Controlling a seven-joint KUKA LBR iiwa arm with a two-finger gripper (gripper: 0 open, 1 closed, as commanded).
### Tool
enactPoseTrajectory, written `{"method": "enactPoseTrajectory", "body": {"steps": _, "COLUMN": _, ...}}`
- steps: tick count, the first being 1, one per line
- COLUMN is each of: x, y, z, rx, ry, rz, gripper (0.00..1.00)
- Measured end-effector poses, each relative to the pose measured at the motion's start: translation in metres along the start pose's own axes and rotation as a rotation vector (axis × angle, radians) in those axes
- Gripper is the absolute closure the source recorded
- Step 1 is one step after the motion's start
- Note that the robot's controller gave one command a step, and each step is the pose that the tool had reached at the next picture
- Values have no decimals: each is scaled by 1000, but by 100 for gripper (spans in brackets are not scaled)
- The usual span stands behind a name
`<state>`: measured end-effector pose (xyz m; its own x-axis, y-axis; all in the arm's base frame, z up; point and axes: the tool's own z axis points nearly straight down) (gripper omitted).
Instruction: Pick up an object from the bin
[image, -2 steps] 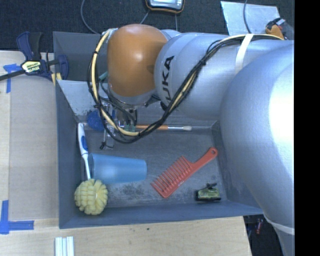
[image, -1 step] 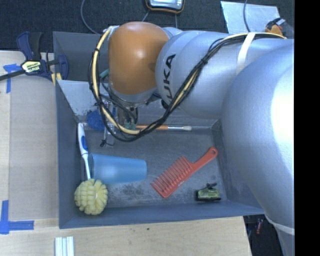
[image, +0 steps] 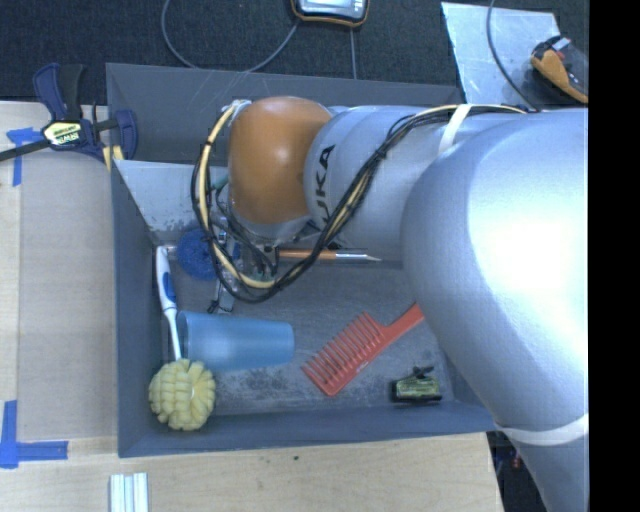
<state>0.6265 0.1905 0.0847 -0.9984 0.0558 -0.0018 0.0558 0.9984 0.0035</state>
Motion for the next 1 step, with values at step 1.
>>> {"method": "enactPoseTrajectory", "body": {"steps": 1, "x": 20, "y": 27, "z": 1, "rx": -4, "ry": -18, "rz": 7, "gripper": 100}}
